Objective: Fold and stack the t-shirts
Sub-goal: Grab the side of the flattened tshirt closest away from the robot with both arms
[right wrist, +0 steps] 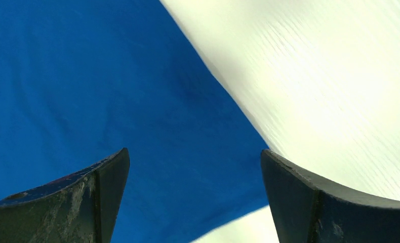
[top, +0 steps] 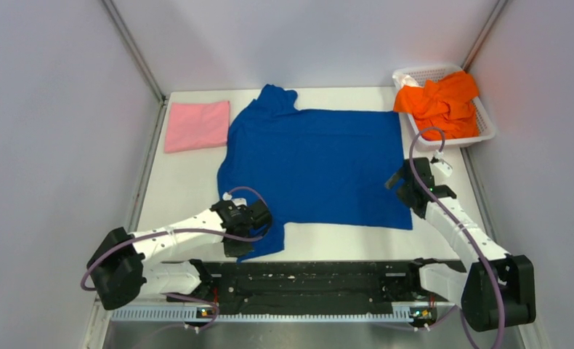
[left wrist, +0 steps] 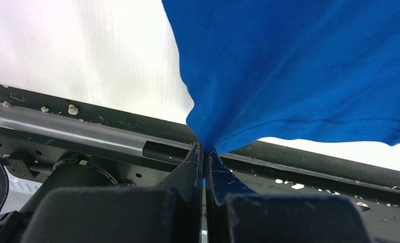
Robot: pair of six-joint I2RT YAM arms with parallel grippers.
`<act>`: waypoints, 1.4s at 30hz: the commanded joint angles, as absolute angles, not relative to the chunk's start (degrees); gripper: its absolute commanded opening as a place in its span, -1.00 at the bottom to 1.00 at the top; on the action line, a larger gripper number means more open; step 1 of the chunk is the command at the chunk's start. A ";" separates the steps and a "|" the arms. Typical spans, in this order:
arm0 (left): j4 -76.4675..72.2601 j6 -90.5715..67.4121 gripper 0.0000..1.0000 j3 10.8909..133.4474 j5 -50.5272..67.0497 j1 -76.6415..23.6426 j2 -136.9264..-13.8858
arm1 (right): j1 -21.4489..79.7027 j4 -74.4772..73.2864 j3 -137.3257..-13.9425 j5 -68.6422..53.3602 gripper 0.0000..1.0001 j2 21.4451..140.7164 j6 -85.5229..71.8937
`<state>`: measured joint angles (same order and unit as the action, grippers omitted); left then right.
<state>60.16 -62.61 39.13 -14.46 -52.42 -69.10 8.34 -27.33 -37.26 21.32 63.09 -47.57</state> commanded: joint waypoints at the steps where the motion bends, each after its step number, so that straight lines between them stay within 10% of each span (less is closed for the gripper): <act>1: 61.81 -60.94 -1.00 40.05 -15.16 -52.31 -65.22 | 7.69 -34.27 -33.70 21.21 0.97 58.38 -50.09; 9: 51.05 -57.51 -1.00 37.70 -7.87 -52.34 -63.74 | 7.73 -39.16 -25.51 18.04 0.81 45.40 -54.36; 21: 49.68 -58.36 -1.00 37.77 -8.08 -52.30 -63.08 | 7.69 -34.92 -21.06 17.41 0.18 48.92 -56.09; 30: 51.77 -60.05 -1.00 36.65 -7.83 -52.32 -60.41 | 7.72 -27.95 -20.36 18.97 0.08 54.76 -56.34; 37: 53.68 -62.14 -1.00 36.31 -5.52 -52.38 -60.07 | 7.73 -27.37 -20.33 19.08 -0.94 53.90 -55.82; 42: 55.00 -66.81 -1.00 33.06 -2.91 -53.88 -57.65 | 7.67 -31.74 -22.16 20.65 -1.00 51.26 -55.36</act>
